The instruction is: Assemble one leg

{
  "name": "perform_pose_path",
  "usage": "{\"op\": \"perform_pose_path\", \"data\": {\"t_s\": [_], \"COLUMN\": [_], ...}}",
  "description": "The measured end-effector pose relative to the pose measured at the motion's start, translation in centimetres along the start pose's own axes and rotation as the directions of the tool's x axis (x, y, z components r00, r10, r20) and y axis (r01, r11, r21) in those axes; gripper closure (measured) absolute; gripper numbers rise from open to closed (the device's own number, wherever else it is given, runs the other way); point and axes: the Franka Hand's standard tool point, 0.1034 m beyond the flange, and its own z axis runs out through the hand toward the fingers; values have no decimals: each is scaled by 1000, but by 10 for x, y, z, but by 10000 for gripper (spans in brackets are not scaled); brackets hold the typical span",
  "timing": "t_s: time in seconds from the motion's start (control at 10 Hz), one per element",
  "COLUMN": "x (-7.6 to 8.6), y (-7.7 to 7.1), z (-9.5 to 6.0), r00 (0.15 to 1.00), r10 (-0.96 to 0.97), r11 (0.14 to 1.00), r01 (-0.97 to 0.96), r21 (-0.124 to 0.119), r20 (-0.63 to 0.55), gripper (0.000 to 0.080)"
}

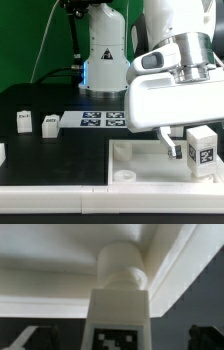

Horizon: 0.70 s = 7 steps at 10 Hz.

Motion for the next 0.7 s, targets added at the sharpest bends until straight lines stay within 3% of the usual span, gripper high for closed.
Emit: {"op": "perform_pose_path", "data": {"t_s": [0.4,0.7], "x": [21,23], "y": [11,10], "z": [-20,-21], "r00": [999,995], "r10": [-24,-24], "r11": [1000,1000], "r01": [25,24], "r21": [-3,7], "r20": [37,101], "gripper": [150,150]}}
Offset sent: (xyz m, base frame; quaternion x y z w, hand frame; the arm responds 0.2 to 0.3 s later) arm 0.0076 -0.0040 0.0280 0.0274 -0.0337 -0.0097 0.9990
